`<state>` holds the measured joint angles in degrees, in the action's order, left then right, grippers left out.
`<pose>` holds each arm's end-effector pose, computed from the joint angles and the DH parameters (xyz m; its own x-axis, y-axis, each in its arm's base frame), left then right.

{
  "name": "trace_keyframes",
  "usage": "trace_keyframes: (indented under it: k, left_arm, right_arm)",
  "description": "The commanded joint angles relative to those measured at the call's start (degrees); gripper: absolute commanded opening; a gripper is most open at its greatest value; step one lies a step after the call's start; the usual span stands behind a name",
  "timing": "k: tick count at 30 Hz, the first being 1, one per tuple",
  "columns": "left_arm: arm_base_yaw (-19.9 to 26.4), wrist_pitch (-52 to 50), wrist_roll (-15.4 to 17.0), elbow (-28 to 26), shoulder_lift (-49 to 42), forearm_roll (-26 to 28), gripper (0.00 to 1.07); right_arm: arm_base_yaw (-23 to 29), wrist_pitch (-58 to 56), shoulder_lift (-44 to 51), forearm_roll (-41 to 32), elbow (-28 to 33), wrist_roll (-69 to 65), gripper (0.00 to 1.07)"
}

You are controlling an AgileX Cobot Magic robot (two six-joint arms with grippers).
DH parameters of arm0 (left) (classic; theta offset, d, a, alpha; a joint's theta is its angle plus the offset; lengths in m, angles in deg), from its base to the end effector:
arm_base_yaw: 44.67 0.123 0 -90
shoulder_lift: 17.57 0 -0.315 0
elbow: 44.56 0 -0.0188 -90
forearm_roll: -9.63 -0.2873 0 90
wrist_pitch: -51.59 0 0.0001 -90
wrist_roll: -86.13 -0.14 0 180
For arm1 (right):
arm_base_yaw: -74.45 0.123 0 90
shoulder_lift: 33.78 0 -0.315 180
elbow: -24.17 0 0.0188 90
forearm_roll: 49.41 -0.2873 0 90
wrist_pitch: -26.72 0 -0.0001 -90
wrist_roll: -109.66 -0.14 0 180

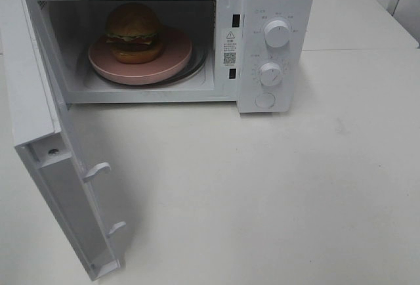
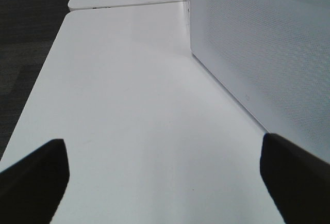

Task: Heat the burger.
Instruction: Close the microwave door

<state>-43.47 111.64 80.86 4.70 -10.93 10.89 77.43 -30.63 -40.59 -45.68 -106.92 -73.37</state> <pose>0.0403 -0.0018 0.2747 -0.4363 0.0718 -0.8969 0.0316 0.9974 0.0644 0.0430 -0.0054 0.2830 -0.3904 -0.0026 -0.9206 0.0054 1.0000 -0.0051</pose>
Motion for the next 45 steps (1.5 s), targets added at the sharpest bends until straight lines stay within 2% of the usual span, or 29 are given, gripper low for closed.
trace_keyframes:
  k: [1,14,22,23,24,26,27,28,29,30,31,32,33,34,43,45]
  left_arm:
    - [0.06,-0.52,0.17,0.17,-1.03,-0.17,0.93]
    - [0.06,-0.52,0.46,0.17,-0.57,0.06,0.92]
    - [0.06,-4.64,0.69,-2.75,5.84,0.11,0.84]
    - [0.06,-7.56,0.57,-3.09,8.19,-0.11,0.78]
    - [0.06,-7.56,0.57,-3.09,8.19,-0.11,0.78]
    - [0.06,-11.00,0.57,-3.09,11.40,-0.69,0.63]
    - [0.06,-11.00,0.57,-3.09,11.40,-0.69,0.63]
    - [0.06,-13.24,0.57,-3.09,13.29,-0.63,0.48]
    - [0.06,-14.61,0.57,-3.09,14.04,-0.57,0.41]
    - [0.06,-14.61,0.57,-3.09,14.04,-0.57,0.41]
    - [0.06,-17.02,0.57,-3.09,15.70,0.11,0.23]
    - [0.06,-17.02,0.57,-3.09,15.70,0.11,0.23]
    - [0.06,-19.77,0.57,-3.09,17.07,0.63,0.03]
    - [0.06,-20.86,0.57,-3.09,17.59,0.63,0.00]
    - [-0.23,-32.37,0.34,-2.35,24.92,0.23,0.00]
    - [-0.86,-39.36,0.34,0.11,28.93,0.46,0.00]
  right_arm:
    - [-0.40,0.00,1.49,-0.29,0.34,0.40,0.73]
    - [-0.40,0.06,1.49,-0.29,0.34,0.46,0.73]
    - [-0.40,0.06,1.49,-0.29,0.34,0.46,0.73]
    - [-0.40,0.06,1.49,-0.29,0.34,0.46,0.73]
    - [-0.40,0.06,1.49,-0.29,0.34,0.46,0.73]
    - [-0.40,0.06,1.49,-0.29,0.34,0.46,0.73]
    - [-0.40,0.06,1.49,-0.29,0.34,0.46,0.73]
    - [-0.40,0.06,1.49,-0.29,0.34,0.46,0.73]
    - [-0.40,0.06,1.49,-0.29,0.34,0.46,0.73]
    - [-0.40,0.06,1.49,-0.29,0.34,0.46,0.73]
    - [-0.40,0.06,1.49,-0.29,0.34,0.46,0.73]
    - [-0.40,0.06,1.49,-0.29,0.34,0.46,0.73]
    - [-0.40,0.06,1.49,-0.29,0.34,0.46,0.73]
    - [-0.40,0.06,1.49,-0.29,0.34,0.46,0.73]
    - [-0.40,0.06,1.49,-0.29,0.34,0.46,0.73]
    - [-0.40,0.06,1.49,-0.29,0.34,0.46,0.73]
